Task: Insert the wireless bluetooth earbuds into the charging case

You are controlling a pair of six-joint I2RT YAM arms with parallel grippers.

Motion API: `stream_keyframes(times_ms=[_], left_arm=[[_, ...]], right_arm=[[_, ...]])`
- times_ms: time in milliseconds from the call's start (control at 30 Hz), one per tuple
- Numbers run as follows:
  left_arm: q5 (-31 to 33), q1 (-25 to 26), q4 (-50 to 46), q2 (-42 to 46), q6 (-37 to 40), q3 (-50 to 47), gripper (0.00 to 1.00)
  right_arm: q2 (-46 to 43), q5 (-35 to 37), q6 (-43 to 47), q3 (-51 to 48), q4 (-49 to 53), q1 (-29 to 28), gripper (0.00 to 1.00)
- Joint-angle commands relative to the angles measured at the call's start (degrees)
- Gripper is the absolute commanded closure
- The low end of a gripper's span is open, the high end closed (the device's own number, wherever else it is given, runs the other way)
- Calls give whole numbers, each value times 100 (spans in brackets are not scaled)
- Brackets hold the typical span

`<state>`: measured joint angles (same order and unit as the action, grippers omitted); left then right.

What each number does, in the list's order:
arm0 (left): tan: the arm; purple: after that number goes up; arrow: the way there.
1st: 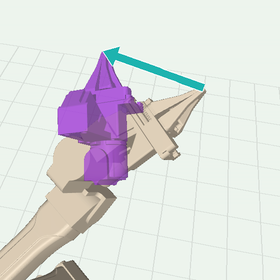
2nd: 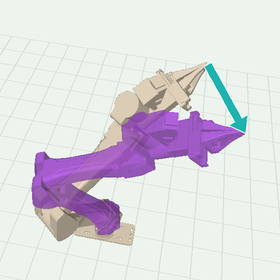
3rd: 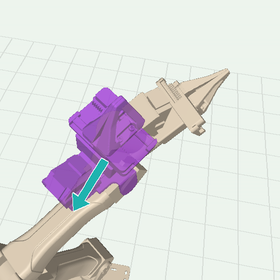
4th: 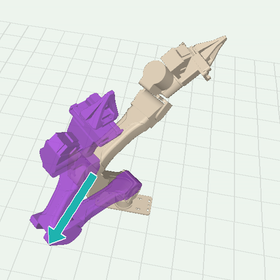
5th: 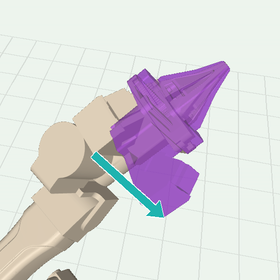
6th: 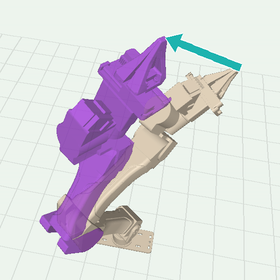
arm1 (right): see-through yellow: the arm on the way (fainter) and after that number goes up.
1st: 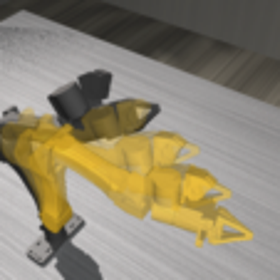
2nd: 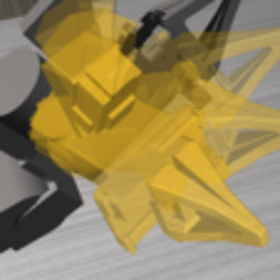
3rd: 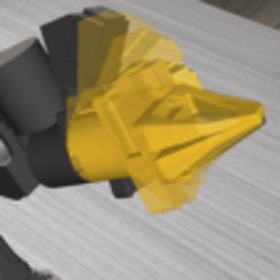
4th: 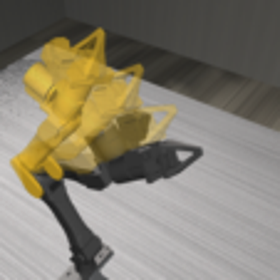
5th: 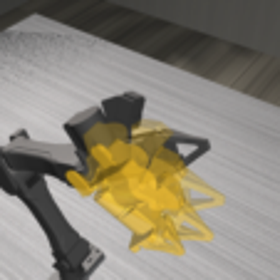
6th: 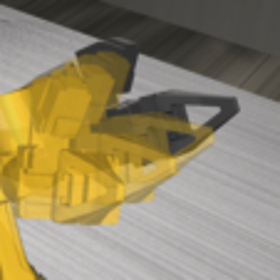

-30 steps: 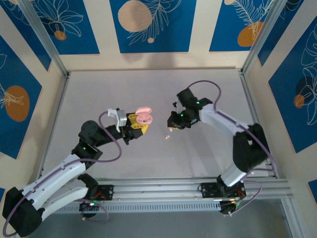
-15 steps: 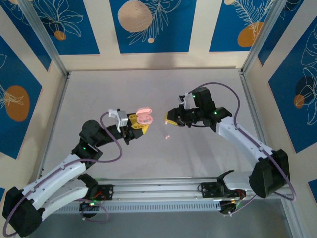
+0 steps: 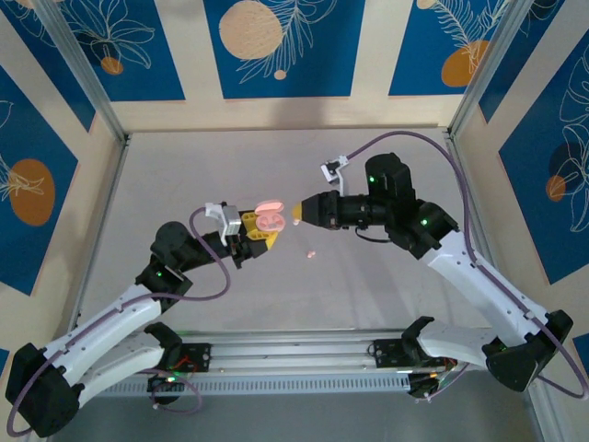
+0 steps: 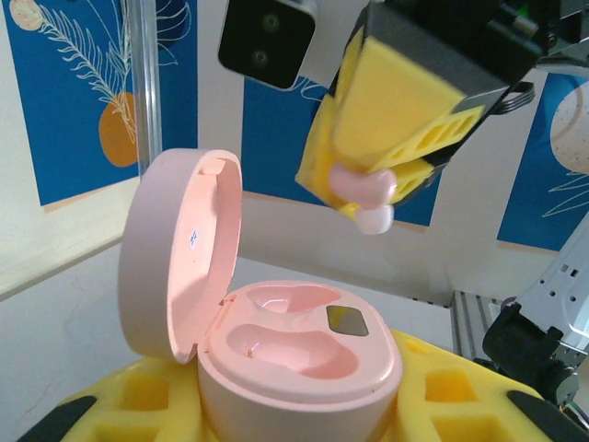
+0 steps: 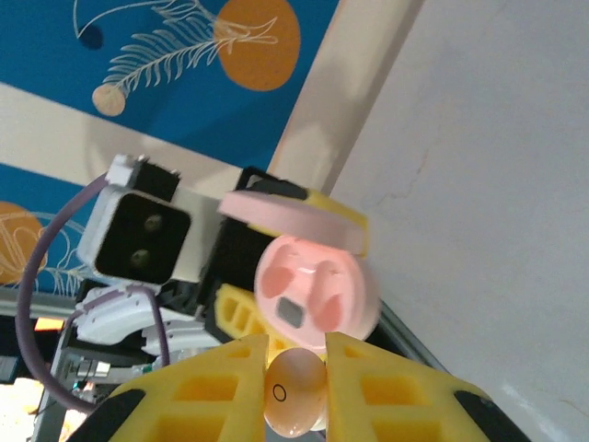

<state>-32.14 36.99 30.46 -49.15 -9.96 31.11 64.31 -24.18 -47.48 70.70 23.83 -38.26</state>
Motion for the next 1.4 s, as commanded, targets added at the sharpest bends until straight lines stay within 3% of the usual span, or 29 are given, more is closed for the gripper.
stream_keyframes(times_ms=[0, 1367], left_arm=[[-210, 54, 187, 12, 79, 0, 75], [-495, 54, 769, -78, -337, 13, 75]], right_arm=[[84, 135, 341, 210, 156, -208, 79], [558, 1099, 1366, 628, 692, -821, 76]])
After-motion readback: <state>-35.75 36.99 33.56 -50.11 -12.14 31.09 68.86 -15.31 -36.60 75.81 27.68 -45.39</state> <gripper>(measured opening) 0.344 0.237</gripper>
